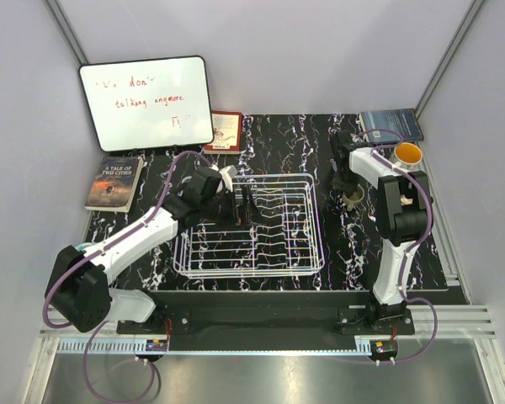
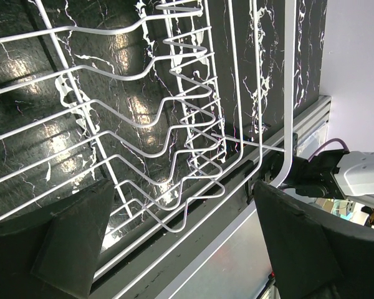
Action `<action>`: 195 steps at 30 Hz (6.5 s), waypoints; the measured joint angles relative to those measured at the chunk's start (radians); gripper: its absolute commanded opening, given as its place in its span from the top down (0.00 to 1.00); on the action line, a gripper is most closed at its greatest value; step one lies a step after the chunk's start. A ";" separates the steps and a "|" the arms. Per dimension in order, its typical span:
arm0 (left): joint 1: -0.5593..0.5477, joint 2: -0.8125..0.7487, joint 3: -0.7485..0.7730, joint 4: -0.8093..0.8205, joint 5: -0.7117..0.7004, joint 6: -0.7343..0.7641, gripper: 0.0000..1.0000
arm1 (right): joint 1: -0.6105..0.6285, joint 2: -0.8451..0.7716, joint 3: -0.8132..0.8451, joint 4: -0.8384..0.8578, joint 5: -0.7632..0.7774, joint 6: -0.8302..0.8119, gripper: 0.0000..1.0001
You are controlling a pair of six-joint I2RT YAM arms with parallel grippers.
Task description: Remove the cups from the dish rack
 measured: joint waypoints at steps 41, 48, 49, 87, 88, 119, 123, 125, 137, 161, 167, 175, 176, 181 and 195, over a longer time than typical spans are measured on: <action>0.000 0.052 0.067 -0.051 -0.116 0.022 0.02 | 0.026 -0.795 -0.284 -0.031 -0.254 -0.009 0.27; 0.000 0.084 0.111 -0.083 -0.134 0.048 0.02 | 0.026 -0.827 -0.299 -0.030 -0.277 -0.008 0.26; 0.000 0.092 0.128 -0.093 -0.137 0.055 0.02 | 0.026 -0.827 -0.299 -0.030 -0.277 -0.008 0.26; 0.000 0.266 0.458 -0.187 -0.153 0.144 0.03 | -0.122 -0.312 0.238 0.027 -0.262 0.003 0.13; 0.000 0.266 0.458 -0.192 -0.155 0.144 0.03 | -0.140 -0.288 0.256 0.027 -0.269 0.010 0.12; 0.000 0.346 0.454 -0.226 -0.170 0.140 0.03 | -0.323 0.208 0.705 -0.006 -0.286 0.014 0.06; 0.000 0.360 0.460 -0.227 -0.170 0.139 0.03 | -0.340 0.256 0.733 -0.014 -0.285 0.015 0.05; 0.000 0.360 0.460 -0.227 -0.170 0.139 0.03 | -0.346 0.284 0.758 -0.022 -0.285 0.015 0.05; 0.000 0.364 0.464 -0.227 -0.169 0.139 0.03 | -0.358 0.369 0.859 -0.026 -0.274 0.003 0.03; 0.000 0.425 0.465 -0.224 -0.159 0.132 0.03 | -0.388 0.496 0.921 0.043 -0.410 0.012 0.02; 0.001 0.427 0.472 -0.223 -0.153 0.132 0.03 | -0.388 0.518 0.954 0.042 -0.423 0.012 0.02; 0.006 0.447 0.483 -0.220 -0.139 0.131 0.03 | -0.378 0.519 0.956 0.040 -0.484 0.035 0.04; 0.006 0.450 0.486 -0.220 -0.138 0.131 0.03 | -0.374 0.519 0.958 0.040 -0.488 0.039 0.04; 0.006 0.456 0.491 -0.219 -0.128 0.128 0.03 | -0.347 0.519 0.966 0.040 -0.518 0.055 0.08; 0.006 0.456 0.491 -0.219 -0.118 0.119 0.03 | -0.283 0.518 0.930 0.055 -0.581 0.095 0.15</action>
